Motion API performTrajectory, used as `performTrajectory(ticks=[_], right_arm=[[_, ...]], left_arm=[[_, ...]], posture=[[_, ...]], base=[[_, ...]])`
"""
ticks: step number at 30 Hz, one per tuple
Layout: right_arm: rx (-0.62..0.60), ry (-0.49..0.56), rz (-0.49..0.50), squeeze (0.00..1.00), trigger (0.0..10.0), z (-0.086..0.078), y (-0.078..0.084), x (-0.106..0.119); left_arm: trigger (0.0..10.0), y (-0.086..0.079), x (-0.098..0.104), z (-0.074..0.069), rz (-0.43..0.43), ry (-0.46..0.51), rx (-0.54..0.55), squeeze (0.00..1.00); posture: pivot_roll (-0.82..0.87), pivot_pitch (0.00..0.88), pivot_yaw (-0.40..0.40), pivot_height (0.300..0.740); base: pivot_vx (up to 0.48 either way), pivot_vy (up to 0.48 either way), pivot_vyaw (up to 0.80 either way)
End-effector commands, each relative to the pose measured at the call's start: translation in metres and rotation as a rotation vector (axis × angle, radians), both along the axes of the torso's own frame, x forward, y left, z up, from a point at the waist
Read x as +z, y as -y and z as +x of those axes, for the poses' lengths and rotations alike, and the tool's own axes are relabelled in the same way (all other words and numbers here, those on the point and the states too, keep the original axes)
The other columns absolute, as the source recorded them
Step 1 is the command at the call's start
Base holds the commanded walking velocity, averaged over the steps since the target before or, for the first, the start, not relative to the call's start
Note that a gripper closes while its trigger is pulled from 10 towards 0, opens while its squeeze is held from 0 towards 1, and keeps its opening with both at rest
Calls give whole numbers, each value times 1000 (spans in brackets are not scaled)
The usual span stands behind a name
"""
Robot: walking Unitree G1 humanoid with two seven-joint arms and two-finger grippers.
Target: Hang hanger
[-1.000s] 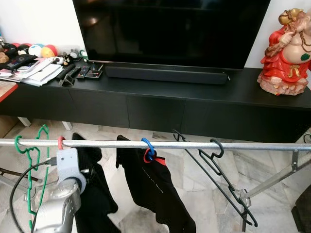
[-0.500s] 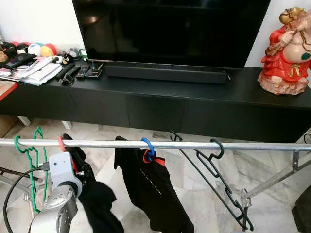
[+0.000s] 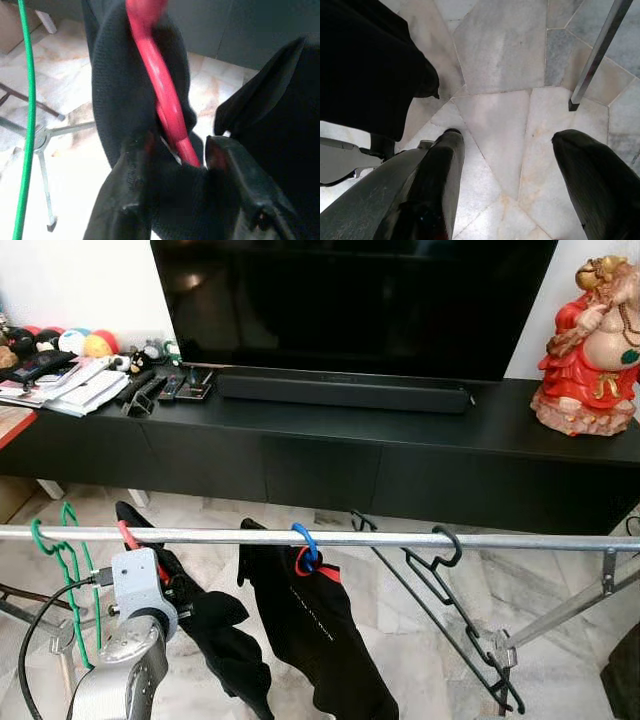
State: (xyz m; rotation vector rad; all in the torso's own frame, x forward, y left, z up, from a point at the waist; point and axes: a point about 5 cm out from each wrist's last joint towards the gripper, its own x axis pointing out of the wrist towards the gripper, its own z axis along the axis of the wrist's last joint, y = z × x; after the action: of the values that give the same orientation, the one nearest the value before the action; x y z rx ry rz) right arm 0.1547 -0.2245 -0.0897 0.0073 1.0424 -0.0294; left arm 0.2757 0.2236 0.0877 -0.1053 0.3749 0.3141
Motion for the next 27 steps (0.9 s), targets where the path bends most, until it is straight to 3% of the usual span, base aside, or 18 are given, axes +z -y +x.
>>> performTrajectory(ticks=[1, 11, 19, 20, 21, 22, 23, 27], right_arm=[[-12, 1, 13, 0, 10000, -2, -2, -1], [-19, 7, 26, 0, 10000, -2, -3, -1], [-13, 6, 36, 0, 10000, -2, -4, -1], [-13, 5, 36, 0, 10000, -2, -4, -1], [-13, 5, 36, 0, 10000, -2, -4, -1], [-13, 5, 37, 0, 10000, -2, -4, -1], [-12, 4, 37, 0, 10000, -2, -4, -1], [-10, 2, 36, 0, 10000, -2, -4, -1]], left_arm=[[0, -1, -1, 2, 5, -8, 19, 0], [0, 3, 11, 13, -21, 80, 71, 0], [0, 3, 11, 15, -20, 78, 84, 0], [1882, 3, 10, 15, -22, 76, 80, 0], [1882, 3, 10, 15, -22, 76, 80, 0], [7490, 6, 9, 16, -17, 67, 63, 0], [10000, 7, 8, 17, -24, 63, 55, 0], [10000, 11, 5, 18, -37, 39, 27, 0]], posture=[[-16, 71, -4, 740], [-20, 74, -2, 740], [-18, 76, -3, 740], [-18, 76, -3, 740], [-18, 76, -3, 740], [-17, 75, -3, 740], [-18, 76, -3, 740], [-21, 75, -3, 740]], base=[[0, 0, 0], [0, 0, 0], [0, 0, 0], [0, 0, 0], [0, 0, 0], [0, 0, 0], [0, 0, 0], [0, 0, 0]])
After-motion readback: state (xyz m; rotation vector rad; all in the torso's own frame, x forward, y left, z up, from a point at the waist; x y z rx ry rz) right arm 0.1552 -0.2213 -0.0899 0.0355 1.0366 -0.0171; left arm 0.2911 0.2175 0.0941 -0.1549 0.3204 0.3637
